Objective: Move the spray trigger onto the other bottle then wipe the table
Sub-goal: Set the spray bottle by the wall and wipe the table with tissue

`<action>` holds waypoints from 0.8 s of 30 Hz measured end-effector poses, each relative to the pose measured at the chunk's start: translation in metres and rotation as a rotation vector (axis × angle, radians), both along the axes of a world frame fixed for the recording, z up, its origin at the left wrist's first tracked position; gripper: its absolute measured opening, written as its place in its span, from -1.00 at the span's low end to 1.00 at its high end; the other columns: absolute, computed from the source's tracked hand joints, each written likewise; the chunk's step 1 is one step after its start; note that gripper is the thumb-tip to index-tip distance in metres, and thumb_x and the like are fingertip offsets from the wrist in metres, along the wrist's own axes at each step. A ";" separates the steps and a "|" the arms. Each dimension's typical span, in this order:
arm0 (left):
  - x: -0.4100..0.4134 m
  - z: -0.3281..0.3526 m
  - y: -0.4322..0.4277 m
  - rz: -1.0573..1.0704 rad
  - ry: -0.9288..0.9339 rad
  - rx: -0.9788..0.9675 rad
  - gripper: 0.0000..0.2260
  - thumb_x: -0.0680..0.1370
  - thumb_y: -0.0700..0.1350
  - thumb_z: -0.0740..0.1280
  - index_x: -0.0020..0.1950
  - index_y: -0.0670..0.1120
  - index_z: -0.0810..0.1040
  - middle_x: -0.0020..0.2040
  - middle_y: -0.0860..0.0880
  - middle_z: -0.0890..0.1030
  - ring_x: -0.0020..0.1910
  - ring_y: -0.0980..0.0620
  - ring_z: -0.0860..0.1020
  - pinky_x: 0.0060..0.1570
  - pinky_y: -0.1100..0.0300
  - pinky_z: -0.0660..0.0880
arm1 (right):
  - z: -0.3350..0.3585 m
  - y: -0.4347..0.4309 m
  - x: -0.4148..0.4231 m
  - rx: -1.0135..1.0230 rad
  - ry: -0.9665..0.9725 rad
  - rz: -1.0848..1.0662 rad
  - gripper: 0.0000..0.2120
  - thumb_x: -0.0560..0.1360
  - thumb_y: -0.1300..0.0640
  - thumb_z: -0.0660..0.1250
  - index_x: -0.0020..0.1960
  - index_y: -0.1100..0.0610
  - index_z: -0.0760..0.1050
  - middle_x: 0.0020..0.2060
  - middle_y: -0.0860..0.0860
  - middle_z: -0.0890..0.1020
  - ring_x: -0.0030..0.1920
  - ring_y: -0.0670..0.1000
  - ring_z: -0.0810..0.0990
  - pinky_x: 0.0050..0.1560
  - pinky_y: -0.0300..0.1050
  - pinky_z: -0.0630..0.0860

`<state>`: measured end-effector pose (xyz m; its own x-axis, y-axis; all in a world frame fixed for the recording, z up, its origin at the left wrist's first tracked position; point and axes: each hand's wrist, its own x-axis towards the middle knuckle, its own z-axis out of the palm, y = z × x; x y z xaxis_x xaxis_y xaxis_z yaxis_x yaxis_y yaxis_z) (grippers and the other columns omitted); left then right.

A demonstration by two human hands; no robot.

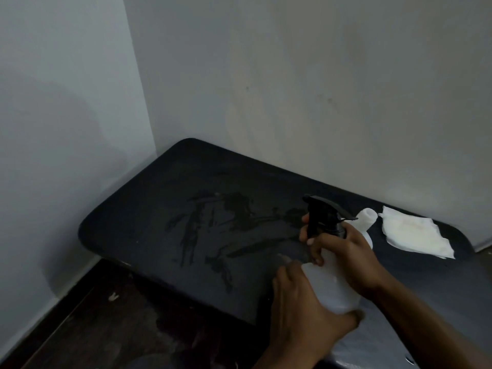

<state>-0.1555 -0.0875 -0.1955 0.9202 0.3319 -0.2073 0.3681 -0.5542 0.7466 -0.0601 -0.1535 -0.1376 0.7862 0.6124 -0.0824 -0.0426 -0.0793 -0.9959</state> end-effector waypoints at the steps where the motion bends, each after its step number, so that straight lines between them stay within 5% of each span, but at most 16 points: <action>1: -0.001 0.001 0.000 0.004 -0.014 -0.014 -0.08 0.00 0.45 0.35 0.28 0.13 0.24 0.17 0.09 0.36 0.22 0.07 0.35 0.18 0.13 0.43 | -0.001 -0.001 -0.001 0.012 -0.010 0.005 -0.70 0.47 0.43 0.28 0.14 0.20 0.55 -0.16 0.17 0.63 -0.41 0.00 0.51 -0.32 -0.14 0.53; 6: -0.005 0.004 0.001 -0.022 -0.062 -0.033 -0.14 0.02 0.45 0.34 0.23 0.19 0.19 0.15 0.11 0.36 0.20 0.07 0.34 0.13 0.12 0.43 | -0.002 0.001 -0.004 -0.009 -0.005 -0.038 -0.65 0.36 0.11 0.43 0.13 0.14 0.57 -0.13 0.34 0.60 -0.42 0.05 0.53 -0.25 -0.03 0.53; 8: -0.003 0.003 0.001 -0.008 -0.037 -0.029 -0.10 0.01 0.47 0.33 0.27 0.16 0.22 0.16 0.10 0.37 0.20 0.07 0.35 0.14 0.13 0.43 | -0.003 0.003 -0.004 -0.041 -0.031 -0.075 -0.75 0.42 0.17 0.42 0.08 0.17 0.57 -0.26 0.35 0.56 -0.43 0.04 0.51 -0.25 0.03 0.50; 12: 0.002 0.000 0.004 -0.048 -0.016 0.044 -0.09 0.06 0.45 0.31 0.34 0.15 0.21 0.19 0.03 0.40 0.22 0.02 0.36 0.16 0.11 0.41 | -0.007 0.008 -0.005 -0.058 -0.057 -0.114 -0.93 0.52 0.31 0.32 -0.03 0.19 0.55 -0.44 0.04 0.53 -0.42 -0.03 0.52 -0.31 -0.11 0.52; 16: 0.002 -0.002 0.005 -0.067 -0.023 0.082 -0.08 0.07 0.45 0.30 0.37 0.13 0.23 0.22 0.05 0.43 0.23 0.01 0.39 0.20 0.12 0.41 | -0.007 0.009 -0.010 -0.017 -0.041 -0.125 -0.87 0.52 0.32 0.32 -0.19 0.19 0.50 -0.46 0.04 0.50 -0.41 -0.01 0.51 -0.30 -0.08 0.52; 24: -0.005 0.008 0.003 -0.058 -0.025 -0.025 -0.05 0.07 0.44 0.37 0.38 0.22 0.11 0.25 0.02 0.37 0.29 0.01 0.31 0.22 0.09 0.39 | -0.008 0.003 -0.007 -0.047 -0.052 -0.058 -0.93 0.52 0.35 0.29 -0.03 0.27 0.54 -0.46 0.04 0.55 -0.44 -0.04 0.53 -0.32 -0.19 0.55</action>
